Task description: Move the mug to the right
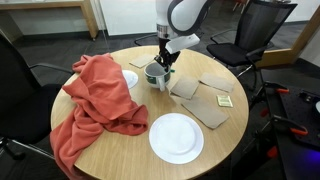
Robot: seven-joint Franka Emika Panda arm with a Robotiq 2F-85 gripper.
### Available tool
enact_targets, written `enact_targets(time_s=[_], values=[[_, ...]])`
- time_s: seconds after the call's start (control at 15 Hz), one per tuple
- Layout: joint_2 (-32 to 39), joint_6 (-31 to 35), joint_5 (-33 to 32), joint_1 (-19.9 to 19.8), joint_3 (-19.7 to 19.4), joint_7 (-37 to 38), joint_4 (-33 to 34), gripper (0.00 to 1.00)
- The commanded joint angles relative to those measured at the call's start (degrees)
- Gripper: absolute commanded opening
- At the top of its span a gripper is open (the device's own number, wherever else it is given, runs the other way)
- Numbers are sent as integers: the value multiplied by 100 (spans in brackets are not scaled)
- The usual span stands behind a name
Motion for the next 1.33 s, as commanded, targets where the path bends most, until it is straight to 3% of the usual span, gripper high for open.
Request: enact_targets(time_s=[0.0,1.27], values=[[-428,-218,-18,-84,-108,203,-240,3],[-353,-42,183,-1254,-435,52,-267,3]])
